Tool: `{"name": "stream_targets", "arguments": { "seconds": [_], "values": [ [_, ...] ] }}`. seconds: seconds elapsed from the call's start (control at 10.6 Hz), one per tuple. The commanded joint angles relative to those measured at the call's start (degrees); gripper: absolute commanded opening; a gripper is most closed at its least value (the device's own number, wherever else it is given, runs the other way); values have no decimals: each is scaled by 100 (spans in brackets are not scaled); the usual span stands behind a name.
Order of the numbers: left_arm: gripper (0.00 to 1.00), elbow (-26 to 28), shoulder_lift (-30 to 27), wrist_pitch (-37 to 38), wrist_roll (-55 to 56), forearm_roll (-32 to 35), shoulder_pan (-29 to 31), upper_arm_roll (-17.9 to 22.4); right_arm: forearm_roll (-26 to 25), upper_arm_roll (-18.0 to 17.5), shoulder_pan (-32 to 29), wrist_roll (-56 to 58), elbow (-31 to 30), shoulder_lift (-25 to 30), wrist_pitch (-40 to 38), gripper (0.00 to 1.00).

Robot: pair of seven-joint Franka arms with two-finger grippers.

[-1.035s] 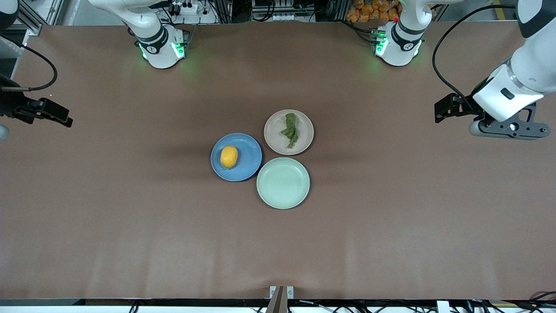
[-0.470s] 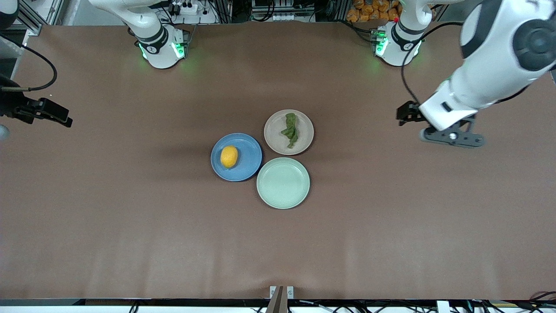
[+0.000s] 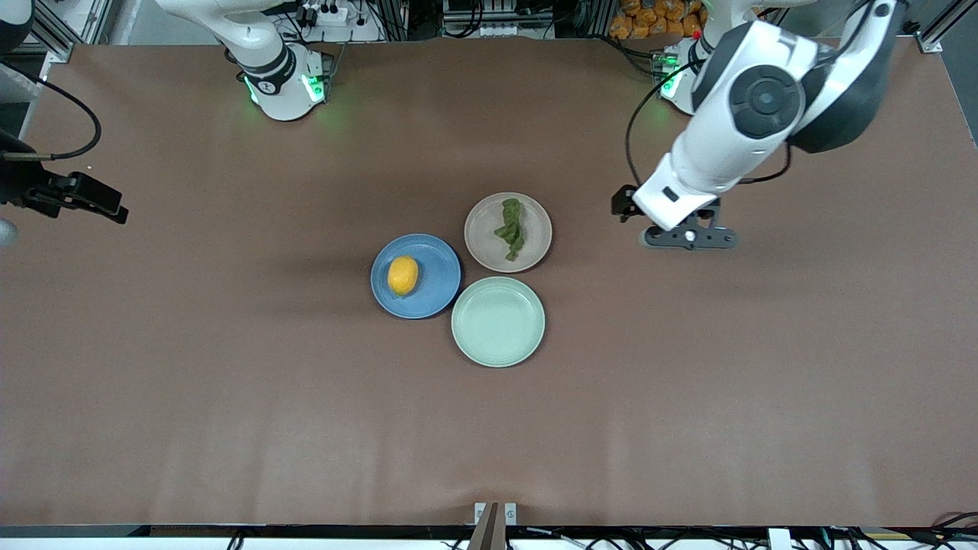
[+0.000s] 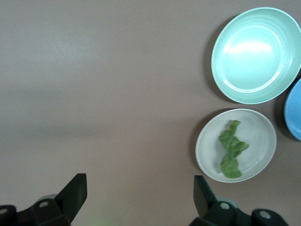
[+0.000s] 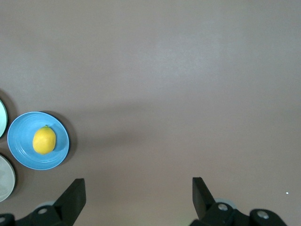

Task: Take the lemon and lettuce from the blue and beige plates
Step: 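Move the left gripper over the lettuce on the beige plate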

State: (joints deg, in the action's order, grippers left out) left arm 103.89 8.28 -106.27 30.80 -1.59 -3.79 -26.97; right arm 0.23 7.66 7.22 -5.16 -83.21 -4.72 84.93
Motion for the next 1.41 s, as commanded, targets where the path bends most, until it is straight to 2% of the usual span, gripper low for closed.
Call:
{"name": "stream_targets", "arguments": {
  "seconds": [0.0,0.28,0.66,0.94,1.13,1.32],
  "values": [
    [100,-18,418,-306,1169,-78,-278,-204,-32,-255,-45,-29,-194,32,50,100],
    [100,-9,735,-428,1691,-52,-788,-204,21,-458,-28,-160,-458,14,383,100],
    [100,-44,1534,-1157,3016,220,-1359,-186,21,-985,-19,-1090,-853,-134,989,100],
    [100,-62,2158,-1728,3633,589,-1641,-177,21,-1389,-10,-1899,-1362,-266,1753,100],
    [100,-140,2492,-2002,4003,1019,-1800,-169,21,-1644,-1,-2338,-1452,-494,2070,100],
    [100,-281,2765,-2020,4075,1126,-1870,-169,-14,-1811,60,-2708,-1461,-740,2290,100]
  ]
}}
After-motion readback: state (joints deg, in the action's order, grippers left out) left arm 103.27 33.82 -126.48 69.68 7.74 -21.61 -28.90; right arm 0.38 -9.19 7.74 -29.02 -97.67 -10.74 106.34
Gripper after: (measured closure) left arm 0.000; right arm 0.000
